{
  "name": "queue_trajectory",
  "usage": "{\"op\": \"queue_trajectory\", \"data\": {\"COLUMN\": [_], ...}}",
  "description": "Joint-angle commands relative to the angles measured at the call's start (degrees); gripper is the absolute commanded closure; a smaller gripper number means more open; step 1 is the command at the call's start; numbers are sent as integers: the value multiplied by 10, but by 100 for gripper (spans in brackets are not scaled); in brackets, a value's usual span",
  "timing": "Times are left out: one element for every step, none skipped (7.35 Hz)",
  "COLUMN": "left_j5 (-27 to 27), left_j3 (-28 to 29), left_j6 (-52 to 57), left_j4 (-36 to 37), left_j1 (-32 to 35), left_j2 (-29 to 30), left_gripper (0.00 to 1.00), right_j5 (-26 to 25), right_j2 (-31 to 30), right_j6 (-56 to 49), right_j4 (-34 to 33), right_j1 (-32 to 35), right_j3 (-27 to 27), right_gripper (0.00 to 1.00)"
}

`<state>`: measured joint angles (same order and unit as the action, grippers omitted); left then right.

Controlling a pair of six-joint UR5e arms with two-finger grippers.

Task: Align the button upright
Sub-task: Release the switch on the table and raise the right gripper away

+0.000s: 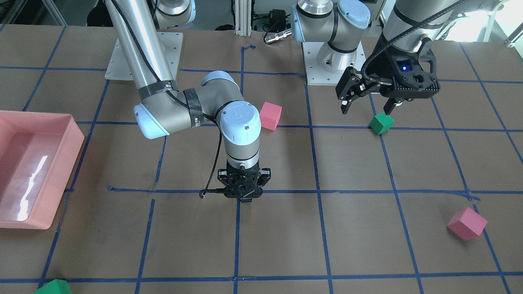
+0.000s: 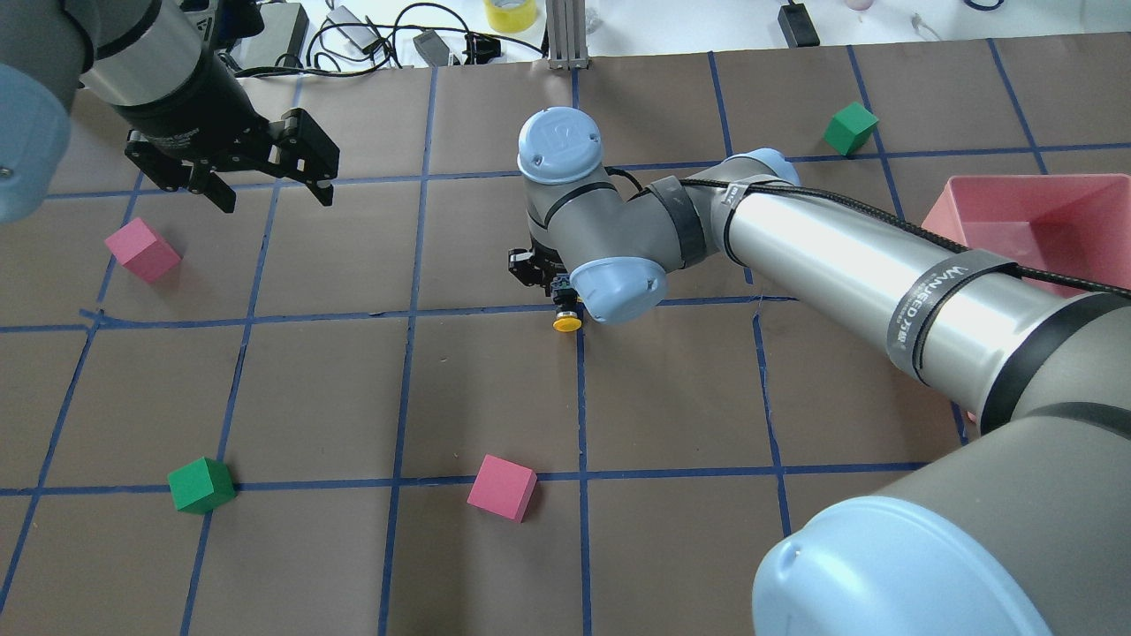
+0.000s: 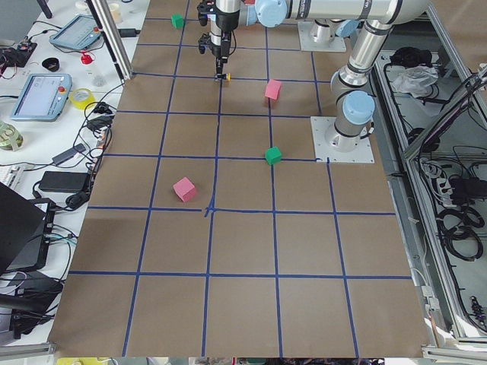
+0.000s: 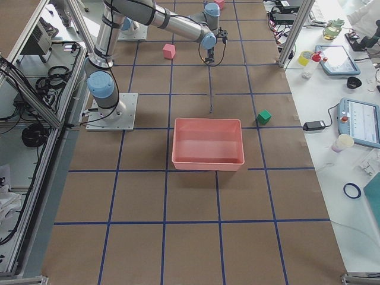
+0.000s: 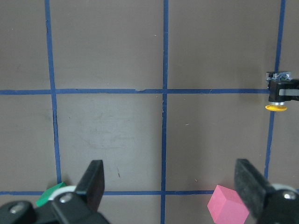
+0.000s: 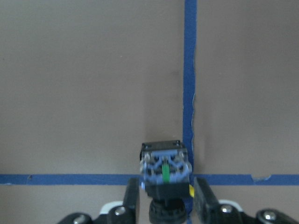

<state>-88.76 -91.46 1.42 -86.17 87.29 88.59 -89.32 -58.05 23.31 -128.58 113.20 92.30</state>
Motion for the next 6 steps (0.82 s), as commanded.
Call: {"op": "queue_trajectory", "data": {"left_j5": [0, 4, 7, 6, 1, -1], "left_j3": [-24, -28, -22, -26, -23, -29], "left_j6": [0, -5, -32, -67, -64, -70], "left_j4": [0, 6, 7, 7, 7, 19], "left_j1": [2, 2, 8, 8, 7, 7], "left_j2": [-5, -8, -14, -14, -12, -7], "left_gripper": [0, 0, 0, 0, 0, 0], "right_j5": [0, -4, -9, -10, -8, -6], "right_j2": [-7, -14, -34, -53, -71, -105], "right_j6": [0, -6, -13, -49, -72, -109], "right_j4": [0, -1, 0, 4, 18, 71], "right_j1": [0, -1, -7, -24, -65, -101], "right_j3": [-1, -6, -7, -9, -7, -10], "right_gripper": [18, 8, 2, 0, 0, 0]}}
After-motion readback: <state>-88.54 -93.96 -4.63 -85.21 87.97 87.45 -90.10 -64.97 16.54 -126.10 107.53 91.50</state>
